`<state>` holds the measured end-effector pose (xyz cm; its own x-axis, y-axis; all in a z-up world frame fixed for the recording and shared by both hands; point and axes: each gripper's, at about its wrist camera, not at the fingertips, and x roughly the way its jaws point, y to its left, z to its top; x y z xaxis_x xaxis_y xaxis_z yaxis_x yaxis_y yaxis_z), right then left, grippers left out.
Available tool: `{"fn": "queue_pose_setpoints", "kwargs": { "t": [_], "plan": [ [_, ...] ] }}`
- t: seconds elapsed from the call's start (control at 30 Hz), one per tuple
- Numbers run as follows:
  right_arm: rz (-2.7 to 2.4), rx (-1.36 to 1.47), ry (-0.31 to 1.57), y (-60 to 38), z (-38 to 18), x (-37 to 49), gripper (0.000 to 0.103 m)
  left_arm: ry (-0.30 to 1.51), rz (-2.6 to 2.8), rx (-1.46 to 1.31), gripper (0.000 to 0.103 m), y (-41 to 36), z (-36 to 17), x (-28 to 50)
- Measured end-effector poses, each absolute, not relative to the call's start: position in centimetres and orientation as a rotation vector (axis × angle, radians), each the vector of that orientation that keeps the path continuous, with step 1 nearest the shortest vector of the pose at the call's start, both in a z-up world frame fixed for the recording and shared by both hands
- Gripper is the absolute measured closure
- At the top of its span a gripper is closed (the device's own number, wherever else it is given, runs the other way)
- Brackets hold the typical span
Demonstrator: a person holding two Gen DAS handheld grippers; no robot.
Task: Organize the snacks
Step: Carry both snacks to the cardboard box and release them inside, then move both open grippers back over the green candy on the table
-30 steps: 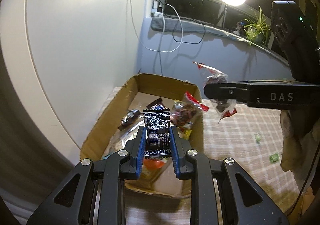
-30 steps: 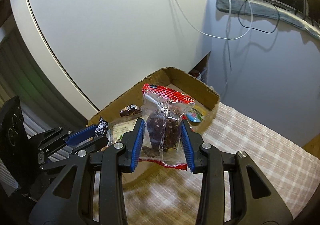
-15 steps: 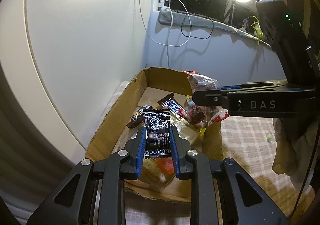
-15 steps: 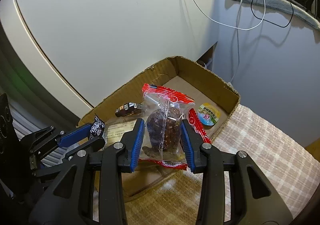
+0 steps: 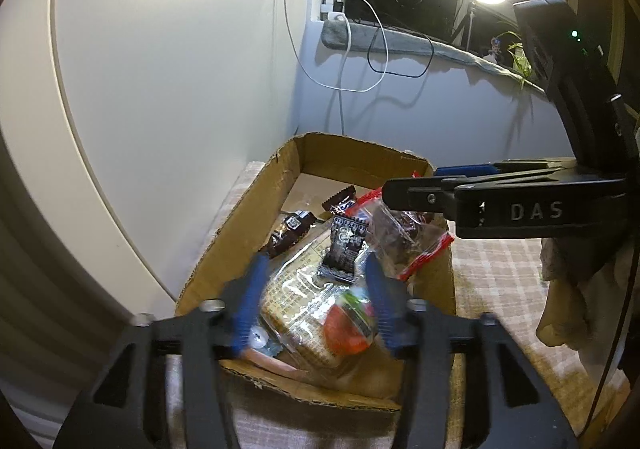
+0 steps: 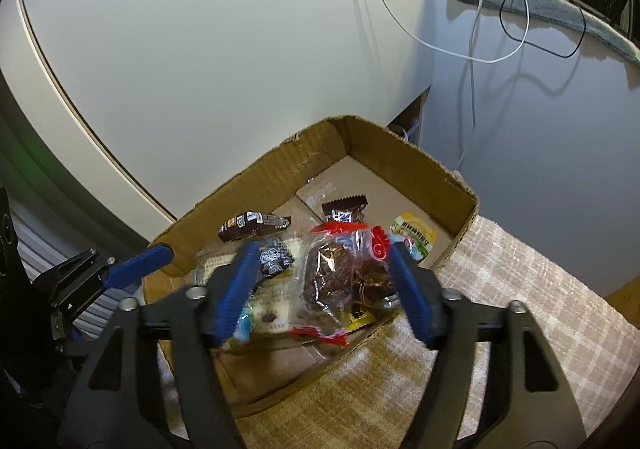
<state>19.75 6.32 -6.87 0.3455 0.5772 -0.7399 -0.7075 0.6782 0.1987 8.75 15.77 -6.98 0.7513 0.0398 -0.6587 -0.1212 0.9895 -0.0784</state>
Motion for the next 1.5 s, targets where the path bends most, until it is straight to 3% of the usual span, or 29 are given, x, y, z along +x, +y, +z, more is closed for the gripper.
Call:
{"fn": "queue_pose_setpoints", "kwargs": {
  "t": [0.1, 0.17, 0.27, 1.5],
  "plan": [
    [0.834, -0.174, 0.869, 6.3, -6.5, 19.7, 0.013, 0.713, 0.08, -0.114, 0.032, 15.6, -6.9, 8.7],
    [0.833, -0.178, 0.858, 6.2, -6.4, 19.6, 0.009, 0.717, 0.082, -0.105, 0.029, 15.4, -7.0, 8.8],
    [0.824, -0.192, 0.852, 6.3, -6.3, 19.5, 0.009, 0.719, 0.09, -0.1, 0.025, 15.3, -7.0, 8.9],
    [0.822, -0.166, 0.777, 0.9, -2.8, 15.9, 0.009, 0.669, 0.068, -0.071, 0.025, 12.8, -4.7, 6.7]
  ]
}}
